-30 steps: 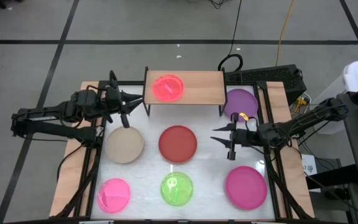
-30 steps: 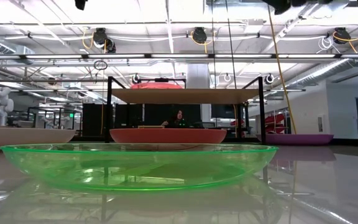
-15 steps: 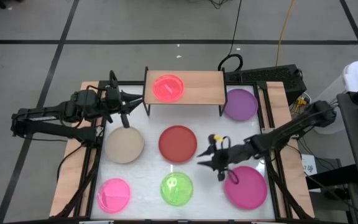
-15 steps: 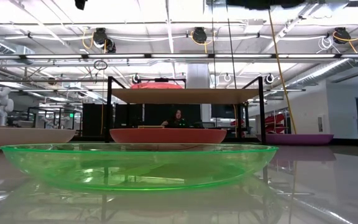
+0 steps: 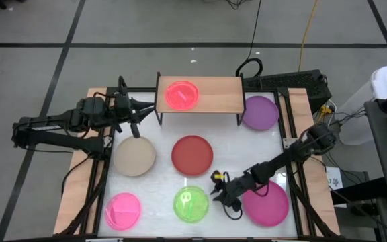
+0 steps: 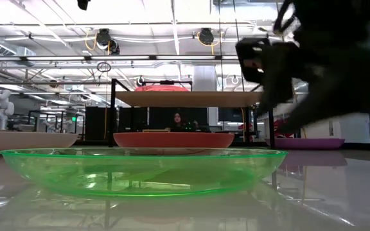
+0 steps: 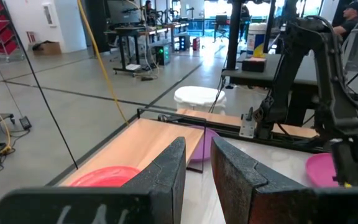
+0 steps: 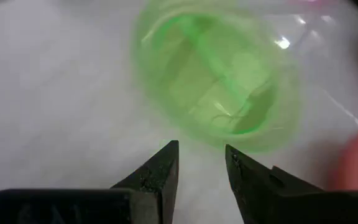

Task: Place and stack plates onto a shelf
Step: Stack the small green plate on top of the small pink plate on the shelf

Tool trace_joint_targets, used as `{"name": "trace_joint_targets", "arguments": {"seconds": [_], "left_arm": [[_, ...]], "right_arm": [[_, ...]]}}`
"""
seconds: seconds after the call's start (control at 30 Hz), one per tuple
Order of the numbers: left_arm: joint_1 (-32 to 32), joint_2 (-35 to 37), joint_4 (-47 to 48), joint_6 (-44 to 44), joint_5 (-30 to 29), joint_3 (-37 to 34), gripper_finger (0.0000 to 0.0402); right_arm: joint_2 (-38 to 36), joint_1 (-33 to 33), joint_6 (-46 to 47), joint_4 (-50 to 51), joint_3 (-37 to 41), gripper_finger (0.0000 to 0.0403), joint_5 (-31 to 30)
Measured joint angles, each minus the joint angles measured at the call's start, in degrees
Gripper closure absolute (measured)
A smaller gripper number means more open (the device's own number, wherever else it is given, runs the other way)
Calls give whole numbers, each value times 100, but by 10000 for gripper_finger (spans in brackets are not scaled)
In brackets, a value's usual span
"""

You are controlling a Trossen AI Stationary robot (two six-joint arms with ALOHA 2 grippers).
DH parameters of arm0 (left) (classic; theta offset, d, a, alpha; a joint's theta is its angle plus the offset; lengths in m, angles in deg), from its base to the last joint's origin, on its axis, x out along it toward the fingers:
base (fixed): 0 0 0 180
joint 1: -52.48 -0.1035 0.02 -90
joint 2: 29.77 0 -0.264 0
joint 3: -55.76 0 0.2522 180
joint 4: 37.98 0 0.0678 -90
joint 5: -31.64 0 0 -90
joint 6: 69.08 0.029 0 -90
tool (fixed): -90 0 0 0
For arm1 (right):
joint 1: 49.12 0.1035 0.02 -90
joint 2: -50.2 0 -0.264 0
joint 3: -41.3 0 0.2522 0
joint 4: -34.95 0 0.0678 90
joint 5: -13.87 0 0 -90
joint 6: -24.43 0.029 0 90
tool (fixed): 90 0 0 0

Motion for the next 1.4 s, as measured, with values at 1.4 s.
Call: {"name": "trace_joint_targets", "arguments": {"seconds": [1.4], "left_arm": [[0,0,2,0,0,0,319]], "right_arm": [[696,233,-1529,-1125,-6,289,-492]]}}
